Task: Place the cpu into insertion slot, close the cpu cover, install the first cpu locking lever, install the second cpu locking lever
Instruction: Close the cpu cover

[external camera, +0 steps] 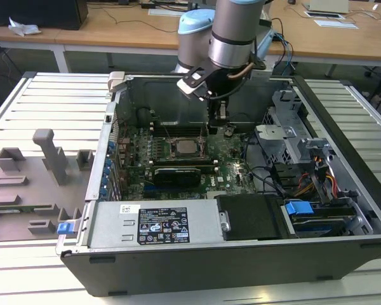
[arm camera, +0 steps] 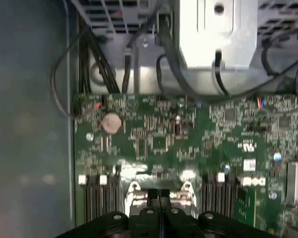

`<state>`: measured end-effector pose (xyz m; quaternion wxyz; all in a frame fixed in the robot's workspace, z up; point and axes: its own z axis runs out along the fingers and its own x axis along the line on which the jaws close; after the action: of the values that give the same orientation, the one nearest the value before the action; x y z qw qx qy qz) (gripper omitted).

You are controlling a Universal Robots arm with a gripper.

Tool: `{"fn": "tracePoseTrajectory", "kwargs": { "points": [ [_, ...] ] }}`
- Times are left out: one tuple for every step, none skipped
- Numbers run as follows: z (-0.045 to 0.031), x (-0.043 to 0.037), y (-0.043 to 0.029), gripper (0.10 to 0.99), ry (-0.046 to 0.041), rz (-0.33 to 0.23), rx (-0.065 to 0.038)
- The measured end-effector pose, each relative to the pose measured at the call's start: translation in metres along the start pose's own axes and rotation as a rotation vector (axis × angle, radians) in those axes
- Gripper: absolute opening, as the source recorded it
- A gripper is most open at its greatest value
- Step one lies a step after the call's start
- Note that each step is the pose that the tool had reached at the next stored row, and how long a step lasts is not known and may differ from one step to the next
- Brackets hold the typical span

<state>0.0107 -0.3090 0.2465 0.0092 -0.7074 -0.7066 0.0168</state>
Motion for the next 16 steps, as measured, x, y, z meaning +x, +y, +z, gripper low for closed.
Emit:
{"fn": "tracePoseTrajectory", "kwargs": {
  "points": [
    [0.0002, 0.0, -0.005, 0.106, 0.0007, 0.0, 0.0],
    [0.0005, 0.0, -0.01, 0.106, 0.0015, 0.0, 0.0],
    [0.0008, 0.0, -0.0128, 0.106, 0.0023, 0.0, 0.0],
    [0.0016, 0.0001, -0.0161, 0.106, 0.0031, 0.0, 0.0],
    [0.0035, 0.0001, -0.0213, 0.106, 0.0028, 0.0, 0.0],
    [0.0055, 0.0001, -0.0261, 0.106, 0.0027, 0.0, 0.0],
    [0.0095, 0.0001, -0.0352, 0.106, 0.0027, 0.0, 0.0],
    [0.0115, 0.0001, -0.0396, 0.106, 0.0027, 0.0, 0.0],
    [0.0149, 0.0, -0.0475, 0.106, 0.0027, 0.0, 0.0],
    [0.0212, -0.0006, -0.0615, 0.106, 0.0027, 0.0, 0.0],
    [0.0246, -0.0018, -0.0686, 0.106, 0.0024, 0.0, 0.0],
    [0.0274, -0.0036, -0.0721, 0.106, 0.0026, 0.0, 0.0],
    [0.0296, -0.0055, -0.0741, 0.106, 0.0026, 0.0, 0.0],
    [0.0337, -0.0105, -0.0763, 0.106, 0.0026, 0.0, 0.001],
    [0.0383, -0.014, -0.0777, 0.106, 0.003, 0.0, 0.001],
    [0.0406, -0.0144, -0.0788, 0.106, 0.0036, 0.0, 0.001]
  ]
}}
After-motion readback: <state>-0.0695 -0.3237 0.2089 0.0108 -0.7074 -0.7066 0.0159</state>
